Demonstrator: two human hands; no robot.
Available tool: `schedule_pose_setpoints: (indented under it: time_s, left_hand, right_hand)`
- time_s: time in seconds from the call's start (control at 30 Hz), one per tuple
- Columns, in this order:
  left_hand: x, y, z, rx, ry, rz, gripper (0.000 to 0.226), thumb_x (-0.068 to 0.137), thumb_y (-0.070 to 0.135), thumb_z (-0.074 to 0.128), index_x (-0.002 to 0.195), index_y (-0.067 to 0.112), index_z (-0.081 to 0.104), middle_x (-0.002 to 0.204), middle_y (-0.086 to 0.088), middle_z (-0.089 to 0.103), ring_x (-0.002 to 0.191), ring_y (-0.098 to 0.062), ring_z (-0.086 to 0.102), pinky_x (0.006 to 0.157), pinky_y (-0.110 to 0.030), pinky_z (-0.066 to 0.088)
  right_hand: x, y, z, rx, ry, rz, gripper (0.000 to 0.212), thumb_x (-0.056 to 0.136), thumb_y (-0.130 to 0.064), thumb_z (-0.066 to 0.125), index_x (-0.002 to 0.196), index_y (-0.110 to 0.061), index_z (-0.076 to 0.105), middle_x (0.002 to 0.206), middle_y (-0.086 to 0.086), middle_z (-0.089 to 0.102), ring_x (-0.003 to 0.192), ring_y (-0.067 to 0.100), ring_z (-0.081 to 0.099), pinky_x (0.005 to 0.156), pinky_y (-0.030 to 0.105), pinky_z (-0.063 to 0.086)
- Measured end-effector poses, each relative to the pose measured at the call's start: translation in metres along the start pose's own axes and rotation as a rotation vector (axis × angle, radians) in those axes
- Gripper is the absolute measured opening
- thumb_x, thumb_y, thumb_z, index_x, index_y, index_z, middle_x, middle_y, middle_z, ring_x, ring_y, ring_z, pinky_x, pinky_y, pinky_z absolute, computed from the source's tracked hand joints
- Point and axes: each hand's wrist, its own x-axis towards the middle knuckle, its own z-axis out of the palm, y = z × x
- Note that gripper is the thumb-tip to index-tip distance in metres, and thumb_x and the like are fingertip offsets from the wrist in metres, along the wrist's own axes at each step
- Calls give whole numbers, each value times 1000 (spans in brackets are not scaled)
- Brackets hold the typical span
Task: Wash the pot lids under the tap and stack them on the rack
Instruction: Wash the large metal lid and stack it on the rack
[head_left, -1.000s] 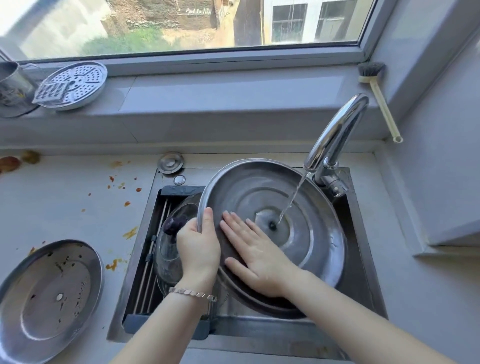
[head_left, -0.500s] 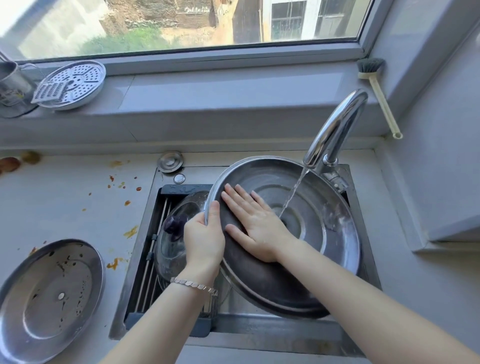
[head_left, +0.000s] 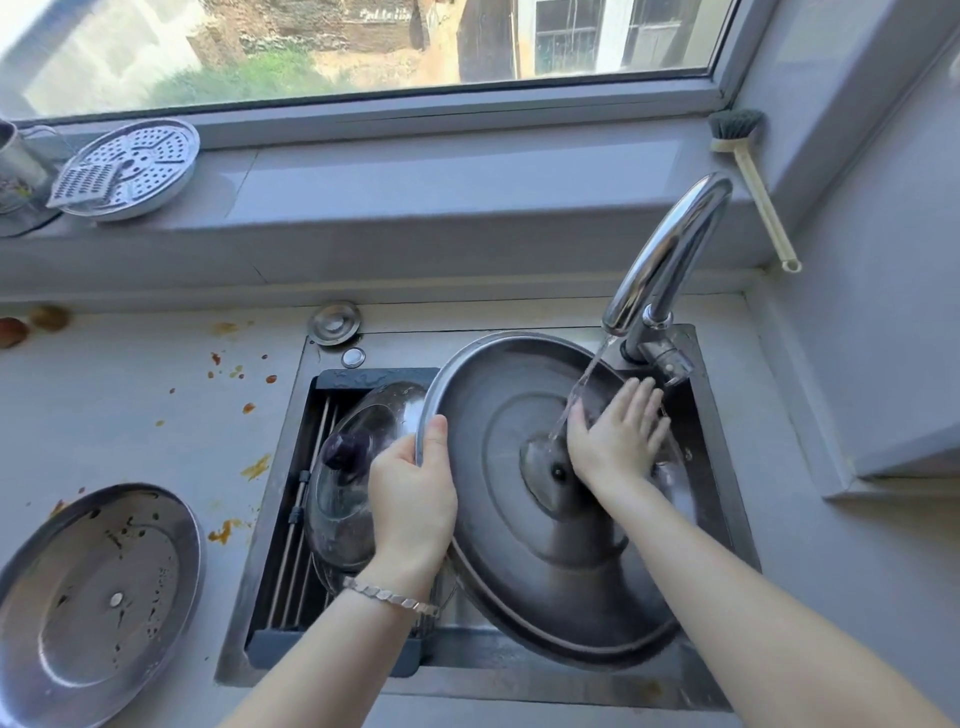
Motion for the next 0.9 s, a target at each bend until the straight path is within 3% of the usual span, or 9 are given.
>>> schedule_pose_setpoints:
  time_s: [0.13, 0.23, 0.37, 0.5, 0.57, 0.7, 0.77, 0.83, 0.9]
  left_hand:
    - [-7, -2, 14, -51, -22, 20, 50, 94, 32, 50, 53, 13, 28, 51, -4, 27, 49, -15, 24, 47, -27, 21]
    - [4, 3, 16, -117, 56, 12, 51, 94, 31, 49, 50, 12, 32, 47, 1, 31, 42, -7, 26, 42, -20, 24]
    - [25, 7, 12, -219, 149, 54, 47, 96, 30, 47, 53, 10, 51, 47, 5, 48, 40, 1, 42, 45, -12, 36]
    - [36, 8, 0, -195, 271, 159, 53, 96, 30, 46, 50, 13, 27, 46, 3, 26, 38, -4, 28, 43, -15, 23]
    - [38, 11, -5, -194, 323, 216, 52, 96, 26, 46, 50, 16, 23, 47, 4, 21, 38, -3, 25, 42, -15, 20]
    - [32, 11, -7, -192, 360, 259, 53, 97, 22, 46, 50, 17, 22, 48, 4, 19, 40, -4, 24, 44, -16, 21]
    - [30, 11, -3, -189, 367, 239, 53, 97, 27, 47, 51, 16, 23, 50, 0, 20, 47, -6, 21, 47, -20, 20]
    - [30, 11, 2, -188, 377, 220, 54, 96, 28, 47, 51, 15, 22, 50, 0, 19, 47, -7, 20, 47, -20, 19]
    - [26, 10, 5, -176, 378, 225, 54, 96, 28, 47, 50, 15, 21, 49, 0, 18, 42, -7, 23, 44, -17, 20]
  right_hand:
    - [-4, -57, -10, 120, 17, -387, 75, 91, -50, 18, 148, -7, -4, 157, 9, -10, 144, 19, -14, 114, 32, -12]
    - [-24, -79, -11, 115, -29, -727, 78, 85, -53, 10, 148, -9, 0, 156, 2, -10, 141, 9, -16, 114, 28, -12]
    - [-61, -74, -7, 150, -126, -1080, 61, 90, -35, 15, 145, -9, 4, 151, -2, -4, 141, 7, -5, 116, 25, -9]
    - [-75, -24, 10, -17, -120, -1261, 59, 97, -36, 26, 147, -8, 11, 153, 4, 10, 144, 10, -4, 117, 32, -2]
    - [-70, 11, 16, -104, -113, -1234, 56, 100, -42, 18, 146, -11, 11, 153, 5, 15, 145, 11, 1, 117, 33, 3]
    - [-38, 53, 7, -101, -94, -757, 72, 96, -55, 6, 144, -3, 16, 153, 5, 13, 142, 15, 9, 115, 24, -5]
    - [-38, 49, 8, -114, -63, -661, 68, 95, -51, 11, 143, -3, 10, 153, 6, 7, 143, 15, 2, 114, 24, -9]
    - [-56, 35, 15, -55, -54, -682, 68, 95, -50, 11, 144, -4, 5, 154, 8, 2, 144, 15, -6, 115, 26, -10]
    - [-75, 26, 20, -42, -100, -864, 68, 97, -51, 11, 145, -4, 7, 154, 12, 9, 144, 16, -2, 116, 30, -3]
